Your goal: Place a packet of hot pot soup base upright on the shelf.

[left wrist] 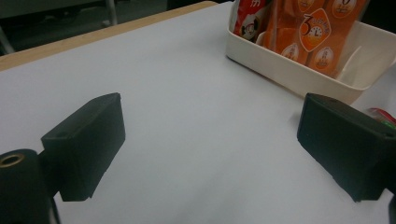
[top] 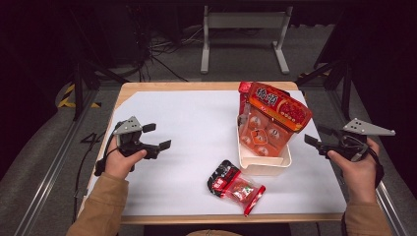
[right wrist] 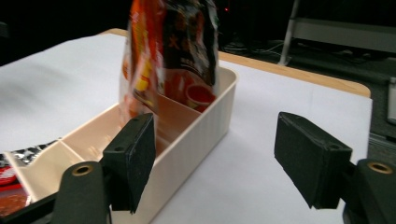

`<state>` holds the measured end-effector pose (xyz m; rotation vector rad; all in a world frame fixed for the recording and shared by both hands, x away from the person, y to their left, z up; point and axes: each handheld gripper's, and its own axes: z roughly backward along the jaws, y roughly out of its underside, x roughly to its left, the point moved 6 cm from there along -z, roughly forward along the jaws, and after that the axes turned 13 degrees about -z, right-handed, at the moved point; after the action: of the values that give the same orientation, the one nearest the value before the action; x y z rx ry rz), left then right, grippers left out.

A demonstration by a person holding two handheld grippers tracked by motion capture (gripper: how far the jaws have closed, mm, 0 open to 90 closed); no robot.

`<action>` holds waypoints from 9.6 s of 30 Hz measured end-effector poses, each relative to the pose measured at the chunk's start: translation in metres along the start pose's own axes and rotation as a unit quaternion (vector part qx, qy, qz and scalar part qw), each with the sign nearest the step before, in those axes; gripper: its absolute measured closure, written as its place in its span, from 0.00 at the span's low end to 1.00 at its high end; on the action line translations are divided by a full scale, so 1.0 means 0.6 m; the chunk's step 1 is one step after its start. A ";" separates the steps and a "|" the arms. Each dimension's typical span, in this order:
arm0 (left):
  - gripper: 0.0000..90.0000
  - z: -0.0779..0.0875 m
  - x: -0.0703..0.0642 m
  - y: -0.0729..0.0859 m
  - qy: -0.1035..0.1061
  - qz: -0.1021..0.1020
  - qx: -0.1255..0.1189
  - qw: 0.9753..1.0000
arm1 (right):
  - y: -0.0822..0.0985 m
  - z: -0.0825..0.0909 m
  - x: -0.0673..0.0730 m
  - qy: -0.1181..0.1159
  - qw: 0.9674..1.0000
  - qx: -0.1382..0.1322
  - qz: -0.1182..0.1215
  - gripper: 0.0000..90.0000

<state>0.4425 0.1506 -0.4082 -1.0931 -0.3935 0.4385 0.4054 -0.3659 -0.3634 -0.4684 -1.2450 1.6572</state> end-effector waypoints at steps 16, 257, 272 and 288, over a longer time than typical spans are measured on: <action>0.09 -0.008 -0.031 -0.009 0.023 -0.001 0.005 1.000 | 0.018 -0.027 -0.033 0.023 1.000 0.004 0.001 0.30; 1.00 -0.144 -0.207 -0.274 0.223 -0.169 -0.059 0.958 | 0.051 -0.048 -0.053 0.016 1.000 0.016 -0.011 0.27; 1.00 -0.173 -0.228 -0.277 0.245 -0.179 -0.064 0.951 | 0.051 -0.046 -0.056 0.015 1.000 0.012 -0.013 0.27; 1.00 -0.207 -0.237 -0.258 0.255 -0.190 -0.056 0.946 | 0.051 -0.045 -0.056 0.015 1.000 0.013 -0.015 0.27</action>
<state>0.4076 -0.0783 -0.3308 -1.1631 -0.1615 -0.2151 0.4268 -0.3812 -0.4094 -0.4557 -1.2015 1.6342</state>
